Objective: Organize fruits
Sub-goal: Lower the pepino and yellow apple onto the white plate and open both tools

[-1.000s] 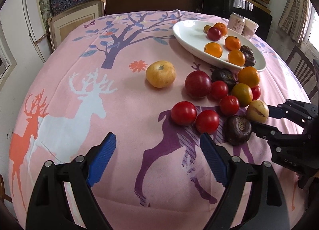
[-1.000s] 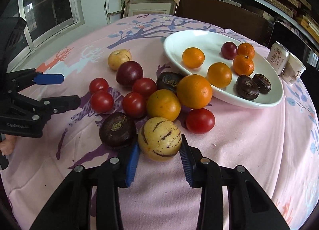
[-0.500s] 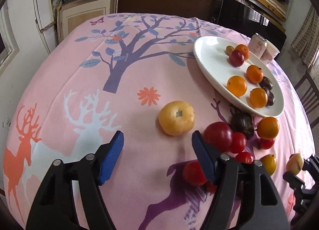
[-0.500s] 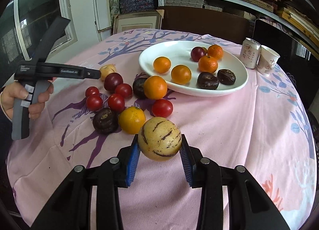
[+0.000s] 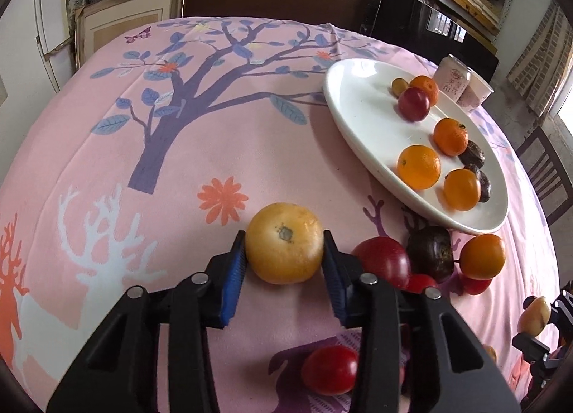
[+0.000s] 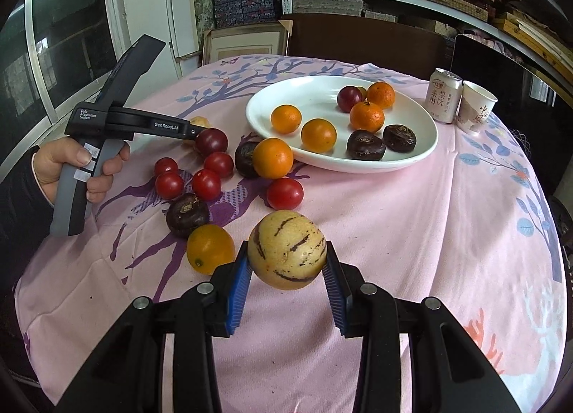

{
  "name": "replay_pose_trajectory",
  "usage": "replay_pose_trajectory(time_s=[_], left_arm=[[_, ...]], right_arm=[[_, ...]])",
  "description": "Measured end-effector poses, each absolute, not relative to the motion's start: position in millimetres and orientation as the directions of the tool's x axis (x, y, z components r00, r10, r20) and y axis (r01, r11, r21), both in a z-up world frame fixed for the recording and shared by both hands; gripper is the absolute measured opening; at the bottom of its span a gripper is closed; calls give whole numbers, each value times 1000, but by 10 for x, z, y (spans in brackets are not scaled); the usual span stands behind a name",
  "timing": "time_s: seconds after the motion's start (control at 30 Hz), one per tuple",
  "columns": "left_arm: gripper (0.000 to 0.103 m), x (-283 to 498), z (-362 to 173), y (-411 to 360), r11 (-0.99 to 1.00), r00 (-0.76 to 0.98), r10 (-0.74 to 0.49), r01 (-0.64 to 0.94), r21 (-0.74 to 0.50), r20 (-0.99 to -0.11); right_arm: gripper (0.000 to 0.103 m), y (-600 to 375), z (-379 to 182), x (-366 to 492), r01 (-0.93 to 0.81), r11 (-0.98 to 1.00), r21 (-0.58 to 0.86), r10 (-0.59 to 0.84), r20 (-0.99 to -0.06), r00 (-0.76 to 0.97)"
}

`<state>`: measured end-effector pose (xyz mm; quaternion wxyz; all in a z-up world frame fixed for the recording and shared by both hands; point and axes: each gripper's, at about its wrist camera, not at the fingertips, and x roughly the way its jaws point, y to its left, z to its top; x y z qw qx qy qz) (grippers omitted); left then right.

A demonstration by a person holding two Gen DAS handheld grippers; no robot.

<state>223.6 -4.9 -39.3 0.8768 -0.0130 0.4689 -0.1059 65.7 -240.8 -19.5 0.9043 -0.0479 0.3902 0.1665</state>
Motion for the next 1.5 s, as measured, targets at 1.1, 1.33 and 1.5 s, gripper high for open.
replay_pose_trajectory(time_s=[1.1, 1.33, 1.5], left_arm=[[41, 2658, 50, -1056, 984, 567, -172, 144, -109, -806], [78, 2578, 239, -899, 986, 633, -163, 121, -111, -757], [81, 2326, 288, -670, 985, 629, -169, 136, -107, -758]], right_arm=[[45, -2811, -86, 2193, -161, 951, 266, 302, -675, 673], [61, -2839, -97, 2020, -154, 954, 257, 291, -677, 676], [61, -2863, -127, 1689, -200, 957, 211, 290, -701, 652]])
